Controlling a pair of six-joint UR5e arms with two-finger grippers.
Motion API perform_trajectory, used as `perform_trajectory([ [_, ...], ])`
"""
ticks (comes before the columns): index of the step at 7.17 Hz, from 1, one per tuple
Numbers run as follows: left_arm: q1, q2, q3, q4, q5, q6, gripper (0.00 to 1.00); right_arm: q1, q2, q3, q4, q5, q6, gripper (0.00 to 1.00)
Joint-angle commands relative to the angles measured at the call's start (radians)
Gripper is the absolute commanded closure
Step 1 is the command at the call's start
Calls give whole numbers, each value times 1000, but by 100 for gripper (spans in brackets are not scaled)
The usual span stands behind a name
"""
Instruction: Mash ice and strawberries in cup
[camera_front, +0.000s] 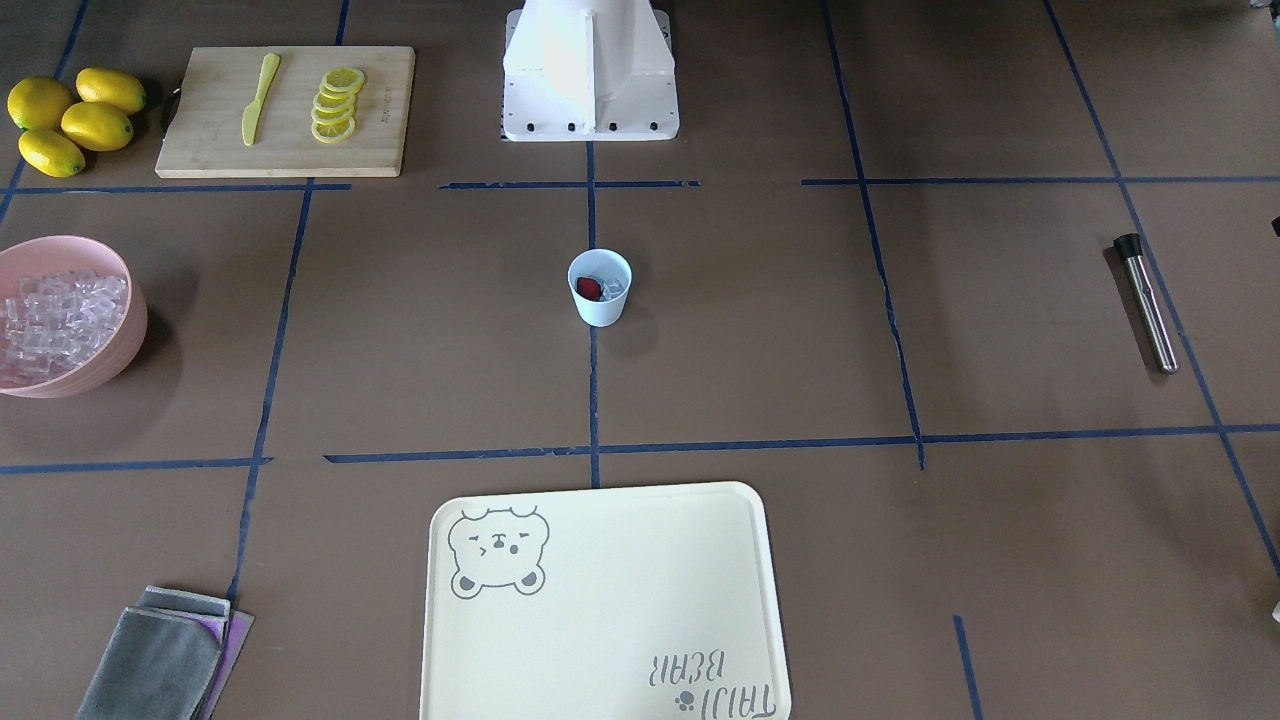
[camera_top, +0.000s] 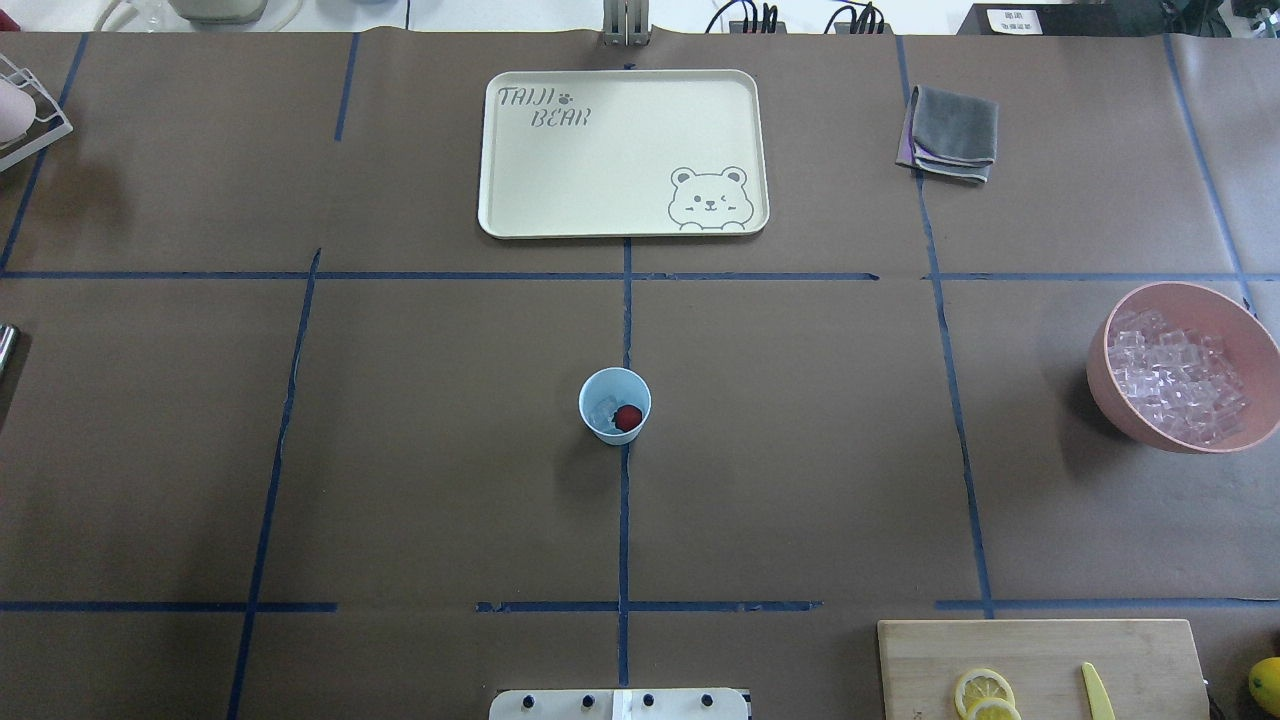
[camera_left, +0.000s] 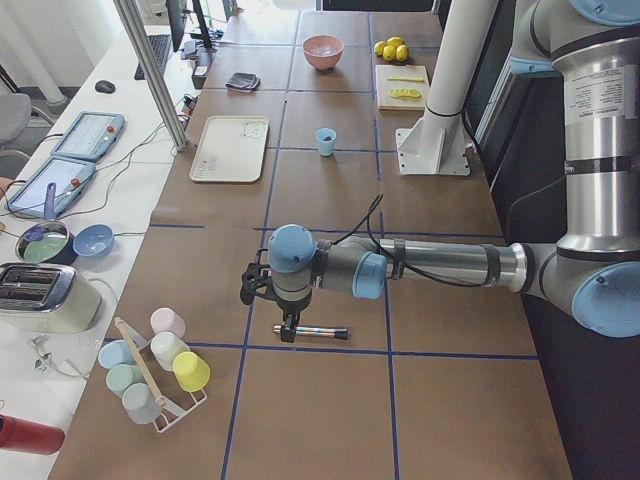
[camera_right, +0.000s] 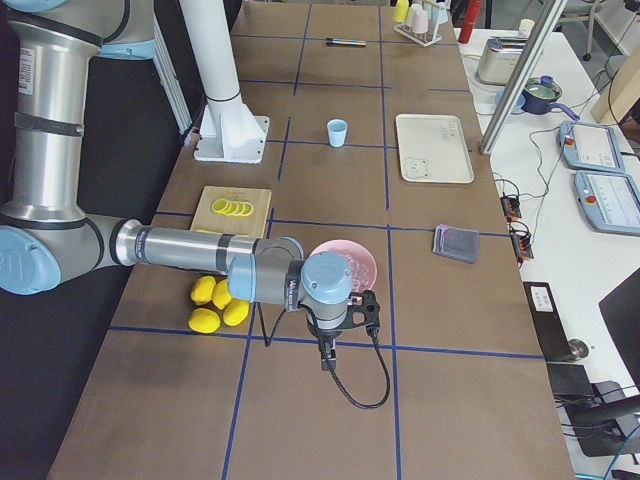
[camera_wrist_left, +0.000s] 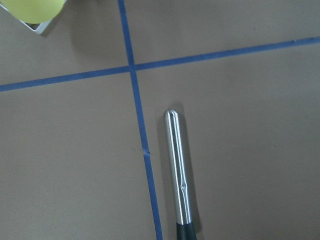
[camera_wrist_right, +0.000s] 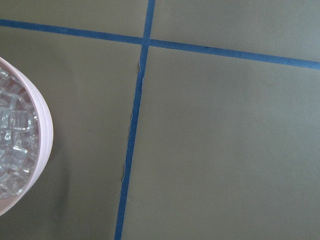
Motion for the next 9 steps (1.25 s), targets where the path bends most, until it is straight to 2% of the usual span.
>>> perform_trajectory([
  [1,139,-3,141,-294,36,-215,0,0,0,0,0,0,0,0],
  [2,227,-3,174,-380,105,-304,0,0,0,0,0,1,0,0],
  [4,315,-20,270,-498,164,-341,0,0,0,-1,0,1,-2,1],
  [6,327,-74,329,-499,165,-341,0,0,-2,-1,0,0,-2,0],
  [9,350,-83,343,-502,165,-339,0,0,-8,-1,0,0,-2,0],
])
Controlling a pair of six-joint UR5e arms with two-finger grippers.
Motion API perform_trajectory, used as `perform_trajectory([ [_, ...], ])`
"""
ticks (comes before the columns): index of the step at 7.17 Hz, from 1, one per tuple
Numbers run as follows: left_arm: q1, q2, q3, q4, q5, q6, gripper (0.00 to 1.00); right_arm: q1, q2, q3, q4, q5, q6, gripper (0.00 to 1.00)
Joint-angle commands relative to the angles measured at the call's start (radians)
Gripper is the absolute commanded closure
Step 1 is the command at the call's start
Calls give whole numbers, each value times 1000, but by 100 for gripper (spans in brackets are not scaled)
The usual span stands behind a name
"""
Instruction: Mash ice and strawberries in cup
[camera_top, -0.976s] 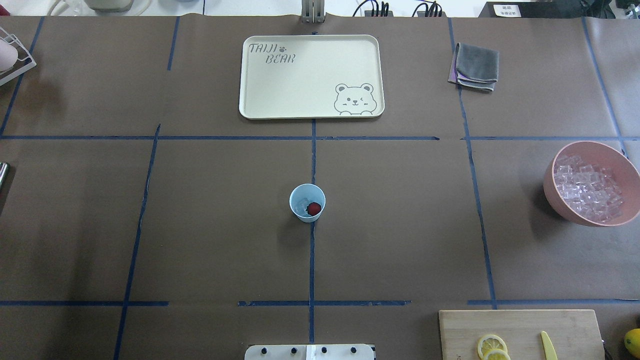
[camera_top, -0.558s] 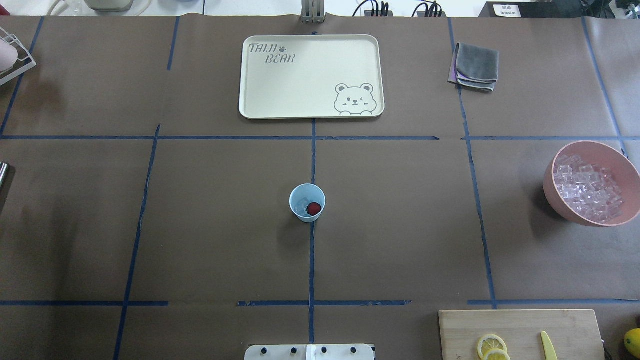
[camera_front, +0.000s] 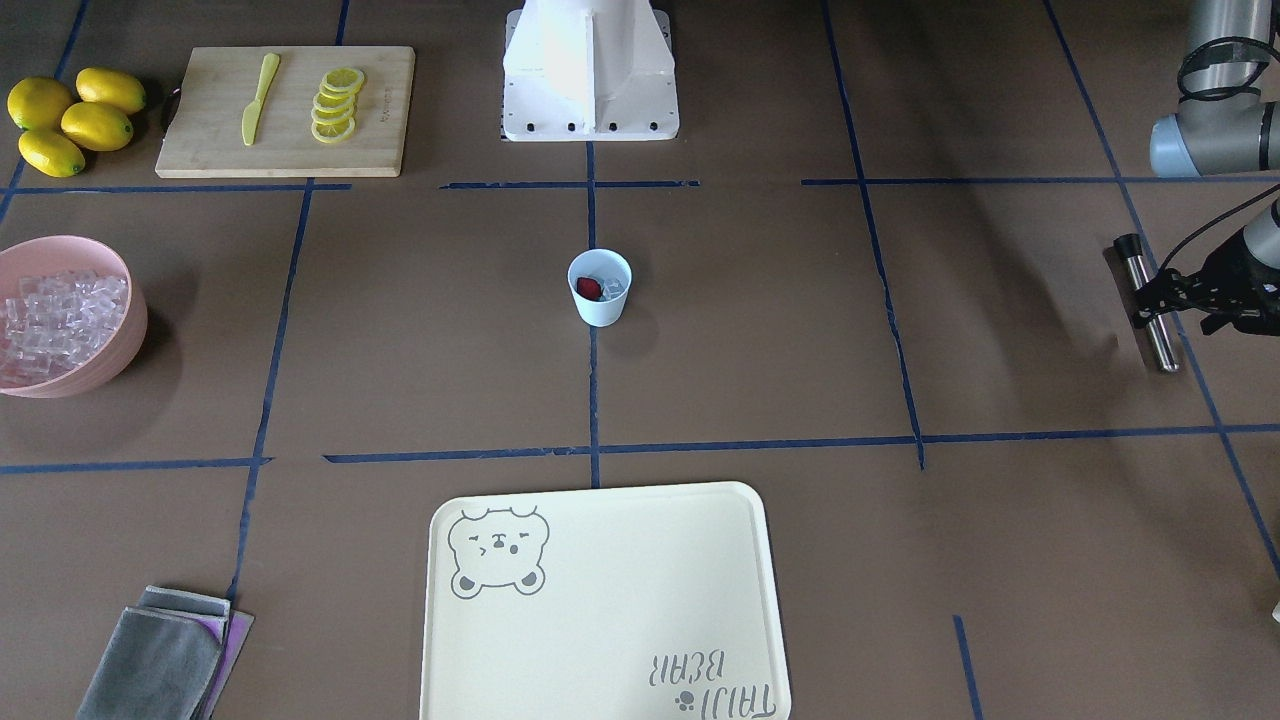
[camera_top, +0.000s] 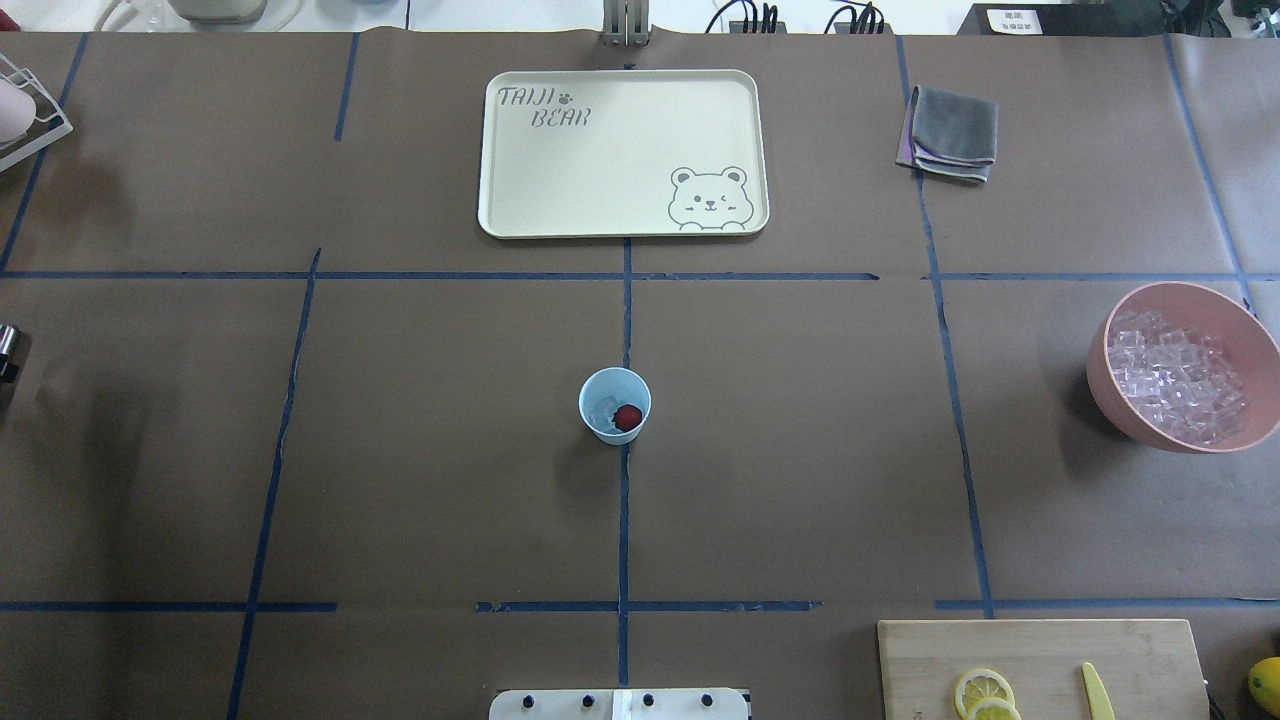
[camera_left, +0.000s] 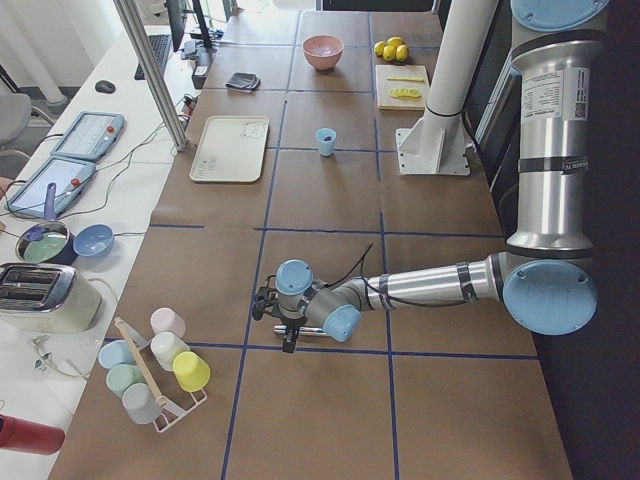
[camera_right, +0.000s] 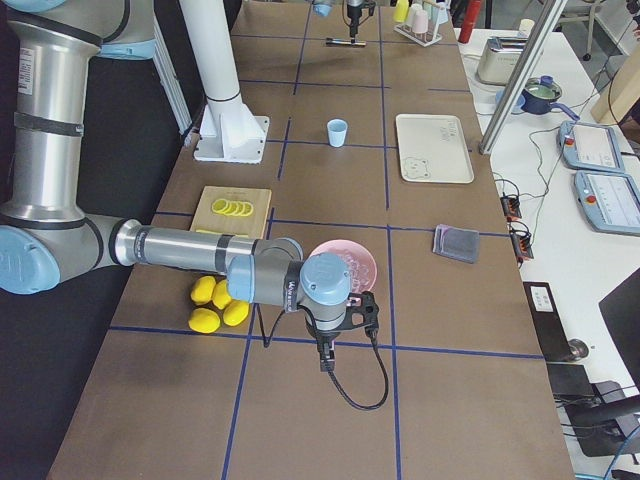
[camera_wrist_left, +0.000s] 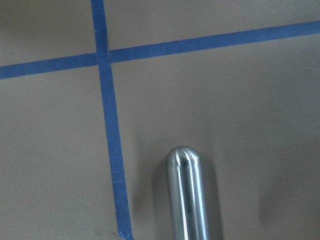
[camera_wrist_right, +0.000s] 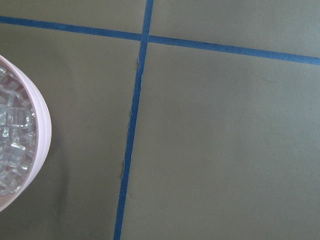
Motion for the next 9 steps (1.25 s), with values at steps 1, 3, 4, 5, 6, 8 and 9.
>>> perform_trajectory([
  [1,9,-1,2,-2,0,1,13,0,-2,0,0,-1,-2,1],
  [3,9,-1,2,0,0,4,91,0,-3,0,0,-1,-2,0],
  [4,9,-1,1,0,2,4,95,0,-3,2,0,0,0,0],
  [5,9,-1,-4,0,0,9,100,0,-3,2,0,0,0,0],
  [6,9,-1,-13,0,0,10,100,0,-3,5,0,0,1,0],
  [8,9,-7,-123,5,-1,13,100,0,-3,9,0,0,3,1],
  [9,8,-24,-207,-2,-4,15,100,0,-3,9,0,0,3,0],
])
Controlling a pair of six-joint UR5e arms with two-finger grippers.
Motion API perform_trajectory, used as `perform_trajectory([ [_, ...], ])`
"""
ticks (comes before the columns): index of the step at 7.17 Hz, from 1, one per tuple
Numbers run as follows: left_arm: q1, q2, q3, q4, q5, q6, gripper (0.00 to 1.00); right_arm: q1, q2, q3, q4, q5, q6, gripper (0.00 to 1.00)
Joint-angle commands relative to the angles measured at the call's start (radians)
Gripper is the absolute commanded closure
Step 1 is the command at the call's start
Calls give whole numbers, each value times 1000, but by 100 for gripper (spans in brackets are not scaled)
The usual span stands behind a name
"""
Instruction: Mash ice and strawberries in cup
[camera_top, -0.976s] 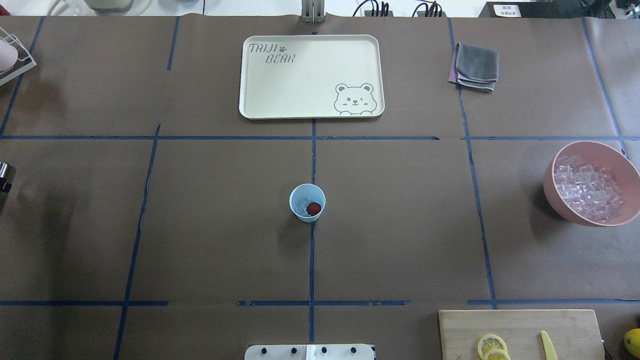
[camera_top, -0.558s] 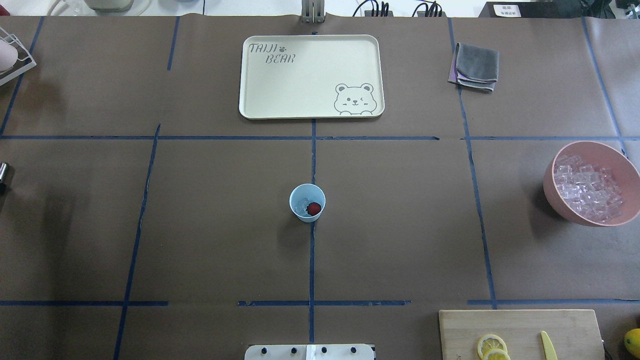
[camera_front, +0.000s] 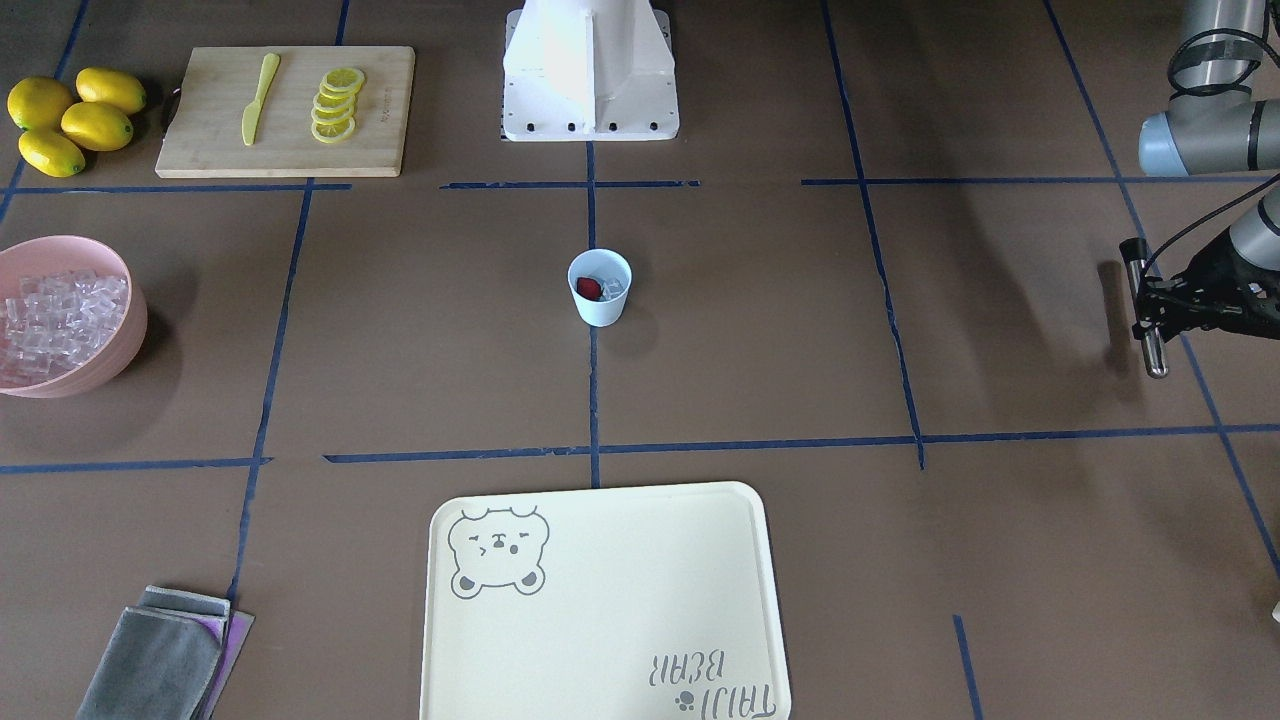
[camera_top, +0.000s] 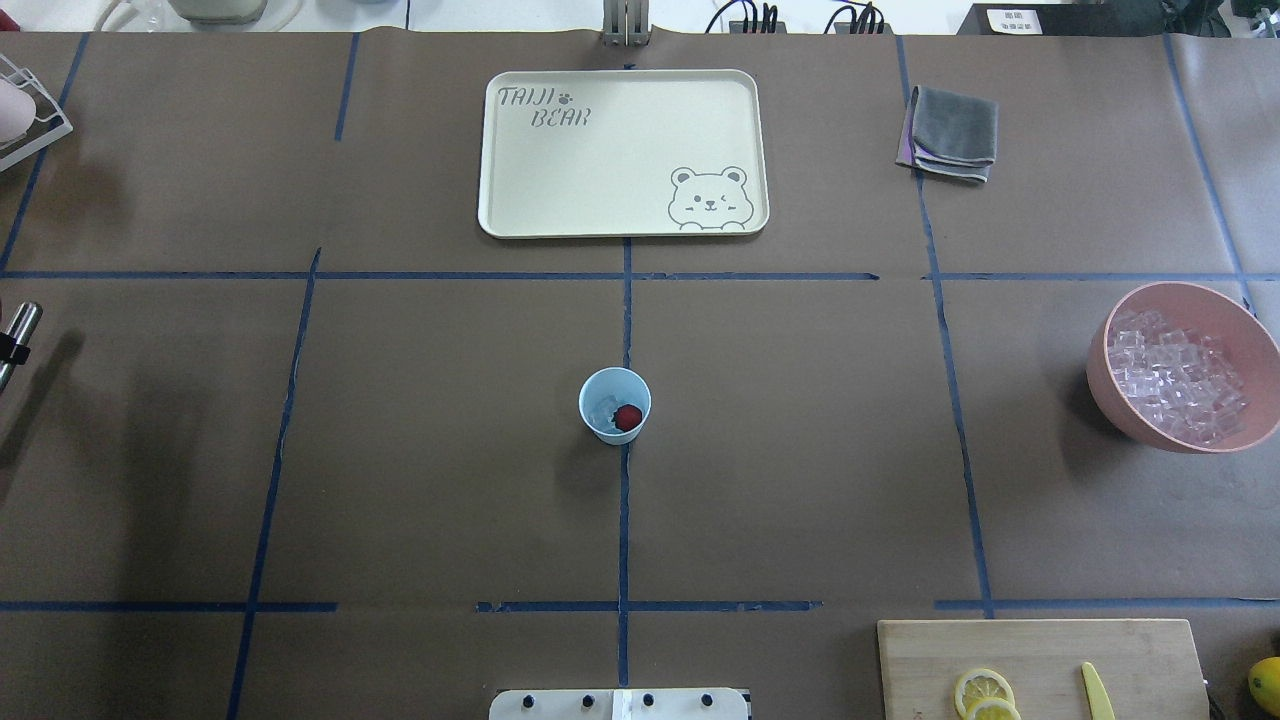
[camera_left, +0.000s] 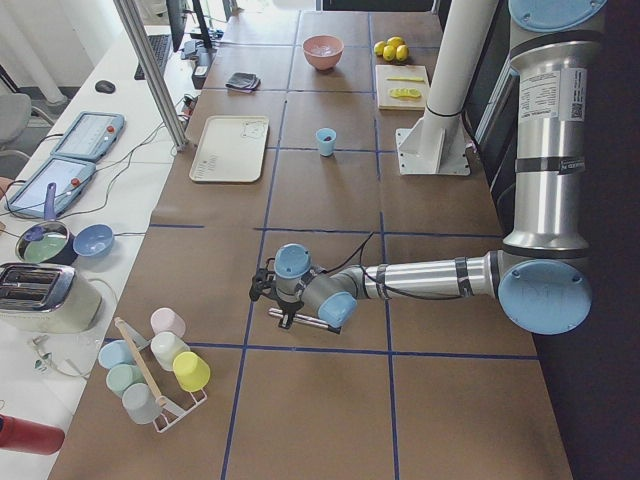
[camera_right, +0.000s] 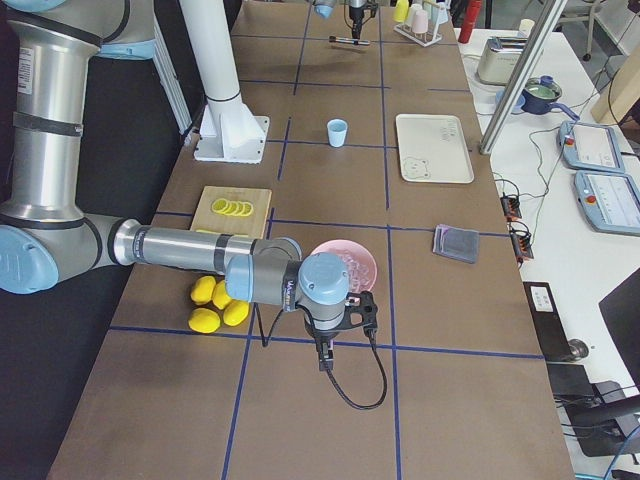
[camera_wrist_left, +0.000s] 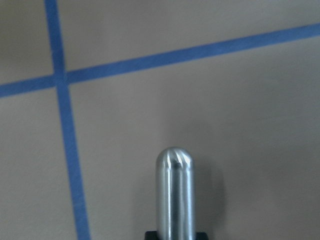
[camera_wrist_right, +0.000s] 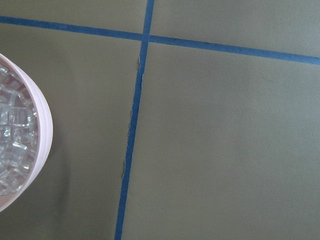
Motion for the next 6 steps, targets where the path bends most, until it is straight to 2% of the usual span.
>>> perform_trajectory([
  [1,-1,-76,-146,-44,-8,5,99,0,0,2,0,2,2,1],
  [3,2,-251,-166,-76,-11,-3,98,0,0,-3,0,2,2,0],
  [5,31,-426,-175,-99,-5,-4,92,0,-2,-11,0,3,2,0],
  [6,80,-475,-172,-248,5,-12,97,0,-3,-11,0,3,2,0],
])
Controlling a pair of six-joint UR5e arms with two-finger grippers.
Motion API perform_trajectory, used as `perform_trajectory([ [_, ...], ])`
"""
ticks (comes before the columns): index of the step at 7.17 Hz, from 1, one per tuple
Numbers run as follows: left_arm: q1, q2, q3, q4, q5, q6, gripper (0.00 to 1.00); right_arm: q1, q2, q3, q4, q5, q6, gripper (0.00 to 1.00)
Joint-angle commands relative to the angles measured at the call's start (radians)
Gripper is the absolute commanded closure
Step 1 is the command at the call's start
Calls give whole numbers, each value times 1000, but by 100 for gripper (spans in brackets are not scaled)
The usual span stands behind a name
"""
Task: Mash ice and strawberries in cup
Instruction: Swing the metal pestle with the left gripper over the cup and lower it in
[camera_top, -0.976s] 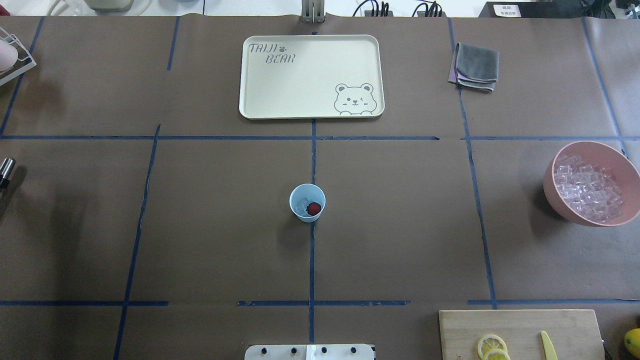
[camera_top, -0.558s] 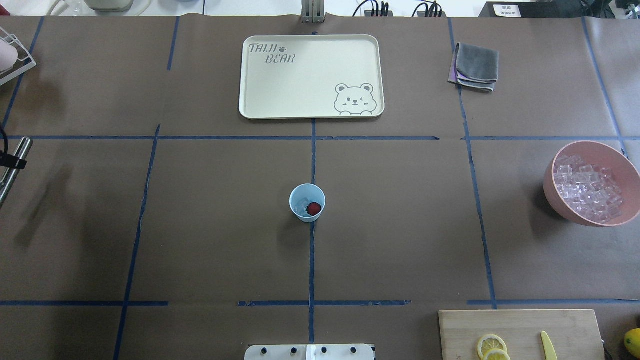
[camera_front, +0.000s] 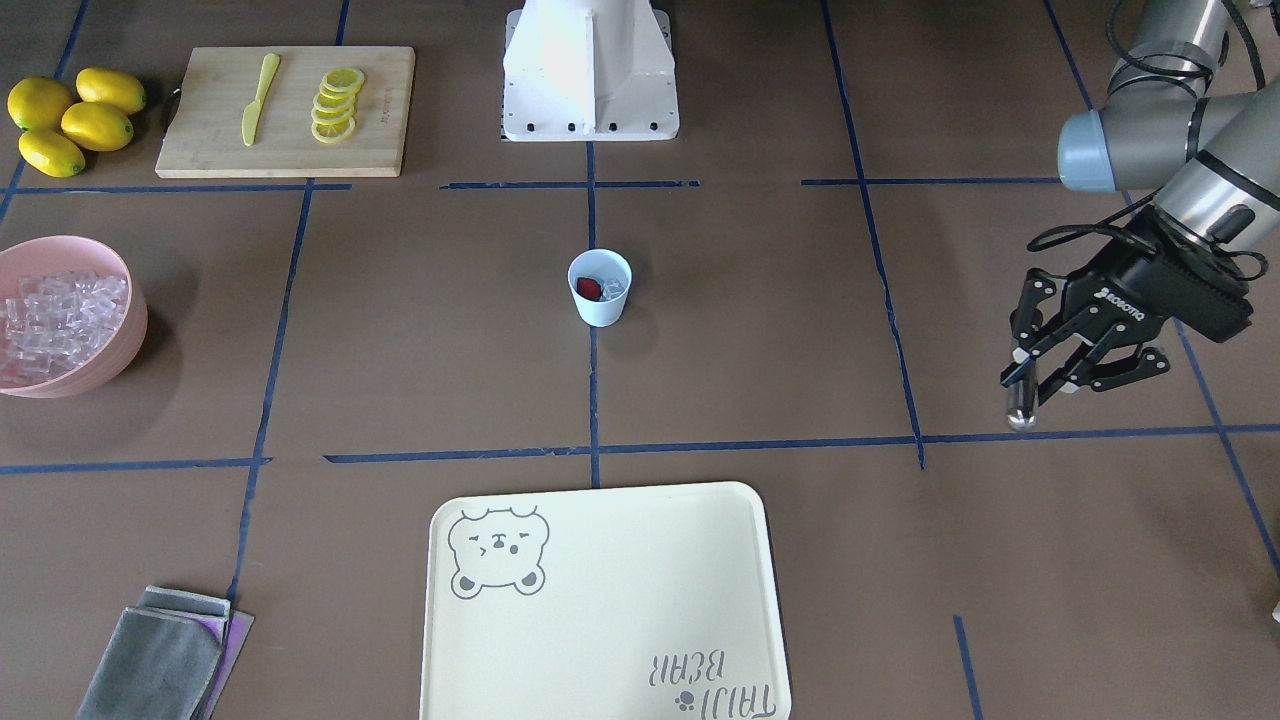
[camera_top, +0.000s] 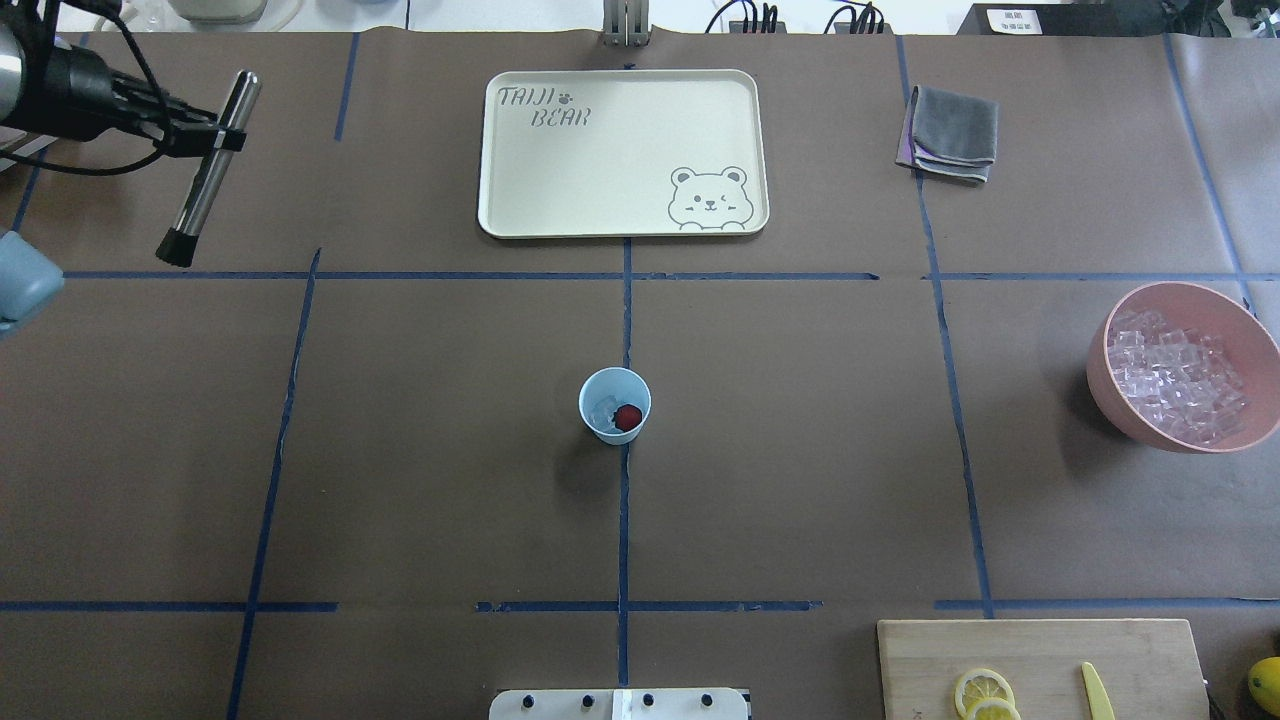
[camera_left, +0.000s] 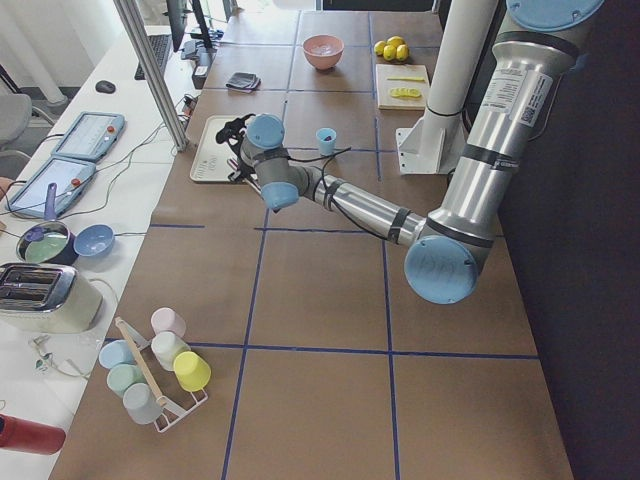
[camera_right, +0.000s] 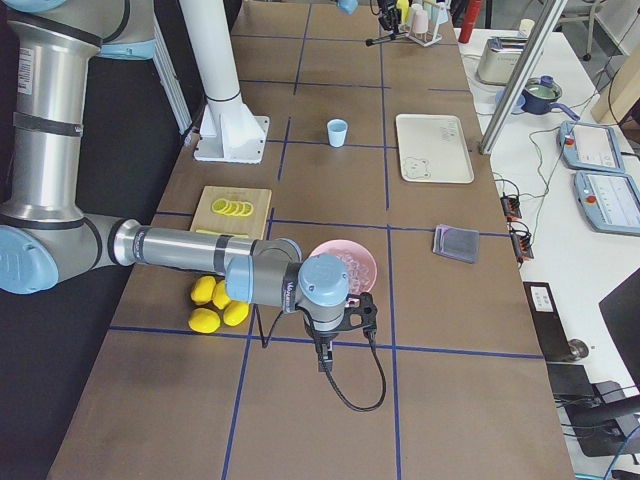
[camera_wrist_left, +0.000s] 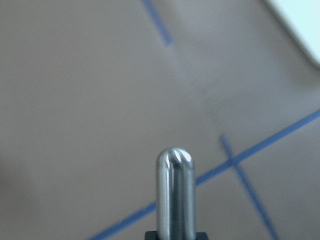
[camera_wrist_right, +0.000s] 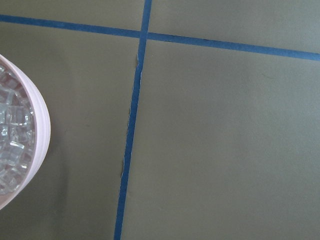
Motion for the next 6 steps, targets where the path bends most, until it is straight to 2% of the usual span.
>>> perform_trajectory([
  [1,87,-105,-8,-195,53,-16,99,0,-3,-3,0,1,0,0],
  [2,151,-131,4,-302,94,-10,99,0,-3,-3,0,2,0,0],
  [4,404,-147,97,-693,393,21,100,0,-3,0,0,8,0,0],
  [5,486,-209,128,-824,548,104,99,0,-2,1,0,8,2,0],
  [6,559,-231,124,-874,659,119,100,0,-3,4,0,8,2,0],
])
